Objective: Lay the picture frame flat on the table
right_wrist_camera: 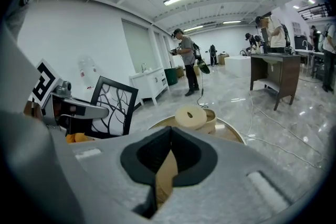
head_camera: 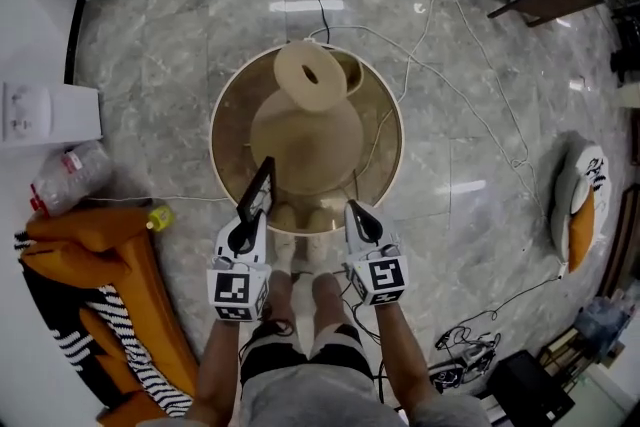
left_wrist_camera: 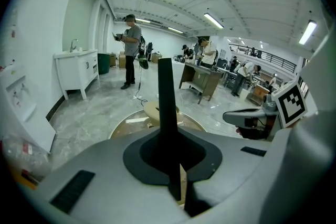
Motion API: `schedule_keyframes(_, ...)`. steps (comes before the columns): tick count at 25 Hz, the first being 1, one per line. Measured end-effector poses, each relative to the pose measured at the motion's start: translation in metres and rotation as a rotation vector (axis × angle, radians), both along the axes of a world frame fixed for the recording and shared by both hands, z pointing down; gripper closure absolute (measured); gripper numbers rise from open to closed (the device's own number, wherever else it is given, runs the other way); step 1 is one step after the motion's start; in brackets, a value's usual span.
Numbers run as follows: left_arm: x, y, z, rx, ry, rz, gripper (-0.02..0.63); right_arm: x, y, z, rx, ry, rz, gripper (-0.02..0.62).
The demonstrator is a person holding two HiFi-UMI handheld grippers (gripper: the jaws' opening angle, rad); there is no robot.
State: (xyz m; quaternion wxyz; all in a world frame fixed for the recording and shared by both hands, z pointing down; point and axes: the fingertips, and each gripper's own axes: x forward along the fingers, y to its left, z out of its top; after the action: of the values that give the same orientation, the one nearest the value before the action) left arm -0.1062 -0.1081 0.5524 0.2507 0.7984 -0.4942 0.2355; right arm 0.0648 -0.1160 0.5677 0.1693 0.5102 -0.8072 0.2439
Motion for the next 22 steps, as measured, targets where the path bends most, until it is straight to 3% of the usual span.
schedule_keyframes(22,0.003,0.019,0.19,-0.157,0.028,0.07,0.575,-0.016,0.013,0.181,-0.081,0.05,0.01,0.595)
